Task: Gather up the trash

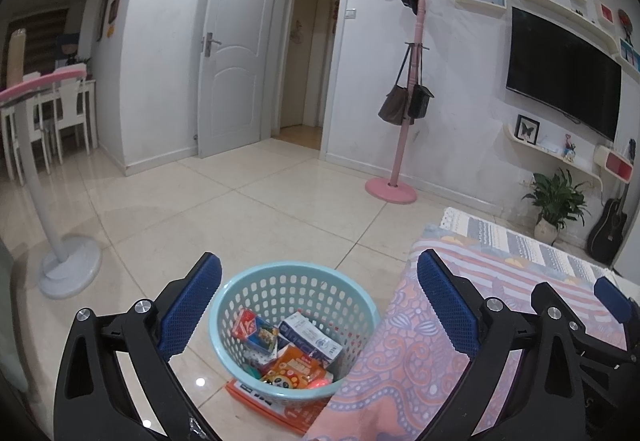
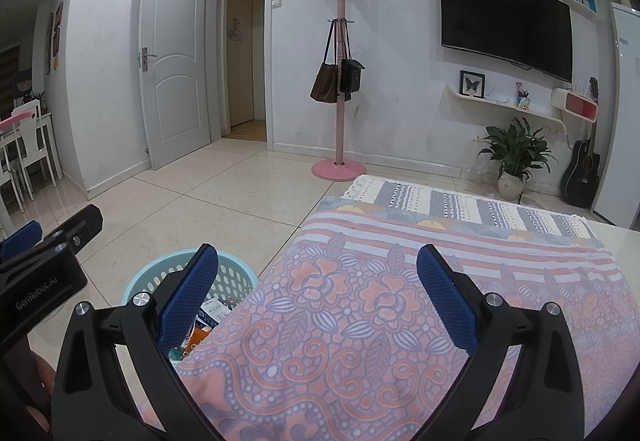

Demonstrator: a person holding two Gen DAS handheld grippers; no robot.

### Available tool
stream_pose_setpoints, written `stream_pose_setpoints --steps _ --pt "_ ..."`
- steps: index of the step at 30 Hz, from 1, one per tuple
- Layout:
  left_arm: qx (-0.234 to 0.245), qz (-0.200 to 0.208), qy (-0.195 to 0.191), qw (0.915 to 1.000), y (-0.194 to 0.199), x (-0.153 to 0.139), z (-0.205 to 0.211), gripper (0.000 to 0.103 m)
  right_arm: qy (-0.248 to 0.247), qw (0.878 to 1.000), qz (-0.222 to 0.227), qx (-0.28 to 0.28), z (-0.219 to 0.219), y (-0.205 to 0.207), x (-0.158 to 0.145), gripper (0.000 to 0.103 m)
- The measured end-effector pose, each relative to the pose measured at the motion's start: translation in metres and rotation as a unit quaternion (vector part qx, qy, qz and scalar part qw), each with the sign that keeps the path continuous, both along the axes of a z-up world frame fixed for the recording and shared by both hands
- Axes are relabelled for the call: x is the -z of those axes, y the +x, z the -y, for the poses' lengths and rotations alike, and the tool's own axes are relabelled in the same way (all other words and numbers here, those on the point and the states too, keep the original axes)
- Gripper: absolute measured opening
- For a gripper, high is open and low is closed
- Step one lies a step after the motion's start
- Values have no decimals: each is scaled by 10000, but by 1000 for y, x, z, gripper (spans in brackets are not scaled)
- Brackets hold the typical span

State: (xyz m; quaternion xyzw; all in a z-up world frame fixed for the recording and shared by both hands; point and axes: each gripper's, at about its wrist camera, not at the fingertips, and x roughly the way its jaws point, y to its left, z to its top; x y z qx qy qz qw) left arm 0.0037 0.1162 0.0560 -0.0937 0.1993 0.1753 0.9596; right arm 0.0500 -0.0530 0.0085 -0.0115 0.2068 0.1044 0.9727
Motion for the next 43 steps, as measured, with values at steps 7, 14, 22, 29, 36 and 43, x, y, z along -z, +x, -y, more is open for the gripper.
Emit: stream_pose_setpoints --steps 7,14,22,29,36,43 --pt "-42 -22 70 10000 -1 0 0 95 -1 10000 -3 1 0 0 0 95" --pt "-150 -75 405 9990 1 -2 10 95 17 10000 -27 -6 1 1 0 95" --pt "-242 -178 614 9977 3 -4 12 95 32 10000 -39 26 6 3 0 95" --pt "-254 -266 350 9987 4 -1 2 95 27 10000 -51 24 7 5 0 95" --pt "-339 -308 332 9984 5 -1 0 96 20 10000 -53 17 7 5 1 95" --pt "-343 -260 145 9990 5 -1 -6 96 21 10000 -52 18 7 5 1 95"
